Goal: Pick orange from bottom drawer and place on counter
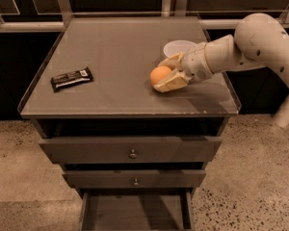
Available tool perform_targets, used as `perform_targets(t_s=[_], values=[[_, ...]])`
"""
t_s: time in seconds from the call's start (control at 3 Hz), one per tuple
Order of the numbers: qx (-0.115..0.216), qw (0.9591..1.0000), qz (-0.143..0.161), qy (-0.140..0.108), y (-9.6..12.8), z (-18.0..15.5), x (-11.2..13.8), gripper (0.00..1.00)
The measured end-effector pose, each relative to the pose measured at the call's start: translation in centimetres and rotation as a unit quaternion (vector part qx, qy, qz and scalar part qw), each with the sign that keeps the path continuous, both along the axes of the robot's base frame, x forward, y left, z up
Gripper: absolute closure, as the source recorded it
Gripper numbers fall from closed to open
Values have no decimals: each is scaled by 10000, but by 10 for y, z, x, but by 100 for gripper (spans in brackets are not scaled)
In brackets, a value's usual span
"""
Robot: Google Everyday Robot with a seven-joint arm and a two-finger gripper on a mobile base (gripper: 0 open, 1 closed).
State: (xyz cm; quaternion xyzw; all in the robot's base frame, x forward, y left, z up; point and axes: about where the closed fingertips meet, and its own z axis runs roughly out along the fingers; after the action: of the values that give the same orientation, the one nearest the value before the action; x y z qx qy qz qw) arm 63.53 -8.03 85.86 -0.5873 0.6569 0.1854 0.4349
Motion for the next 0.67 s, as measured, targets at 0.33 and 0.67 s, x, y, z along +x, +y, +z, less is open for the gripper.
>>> perform_targets(t_s=[0.33,0.67], values=[[0,10000,0,0,0,0,0,10],[0,10000,1,0,0,0,0,0]])
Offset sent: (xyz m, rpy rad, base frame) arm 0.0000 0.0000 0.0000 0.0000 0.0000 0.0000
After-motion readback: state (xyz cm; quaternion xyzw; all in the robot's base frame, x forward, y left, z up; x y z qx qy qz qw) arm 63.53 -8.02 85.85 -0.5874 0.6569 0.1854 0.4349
